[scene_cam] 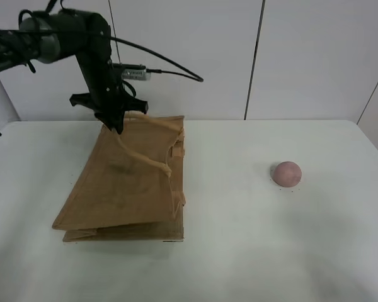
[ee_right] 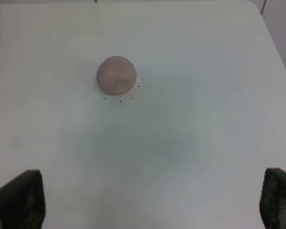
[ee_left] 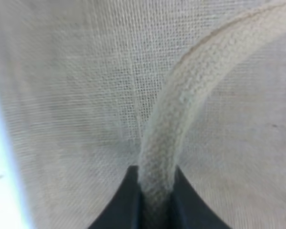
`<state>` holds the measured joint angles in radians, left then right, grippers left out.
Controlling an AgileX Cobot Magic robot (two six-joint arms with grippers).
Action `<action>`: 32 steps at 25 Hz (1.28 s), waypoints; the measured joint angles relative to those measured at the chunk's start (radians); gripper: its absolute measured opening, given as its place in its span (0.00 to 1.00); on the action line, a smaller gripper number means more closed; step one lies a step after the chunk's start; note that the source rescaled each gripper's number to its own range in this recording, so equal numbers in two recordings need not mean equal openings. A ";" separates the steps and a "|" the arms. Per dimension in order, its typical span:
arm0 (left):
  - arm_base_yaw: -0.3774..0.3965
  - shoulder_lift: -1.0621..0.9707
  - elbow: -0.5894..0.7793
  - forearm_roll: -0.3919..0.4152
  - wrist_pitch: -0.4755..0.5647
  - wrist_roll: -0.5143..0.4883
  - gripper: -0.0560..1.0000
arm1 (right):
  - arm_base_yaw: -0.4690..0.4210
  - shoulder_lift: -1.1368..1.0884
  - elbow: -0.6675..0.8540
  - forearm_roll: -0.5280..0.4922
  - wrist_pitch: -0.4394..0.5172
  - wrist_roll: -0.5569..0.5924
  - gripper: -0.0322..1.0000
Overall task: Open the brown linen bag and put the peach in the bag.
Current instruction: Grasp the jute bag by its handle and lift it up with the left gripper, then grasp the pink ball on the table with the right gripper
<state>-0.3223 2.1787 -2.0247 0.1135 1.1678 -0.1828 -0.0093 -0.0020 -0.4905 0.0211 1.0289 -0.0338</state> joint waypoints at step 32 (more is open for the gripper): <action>-0.001 -0.389 -0.096 -0.060 0.005 0.069 0.05 | 0.000 0.482 -0.119 0.036 -0.040 0.000 1.00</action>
<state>-0.3232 1.7898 -2.1208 0.0536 1.1724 -0.1143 -0.0093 0.4798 -0.6096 0.0572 0.9893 -0.0338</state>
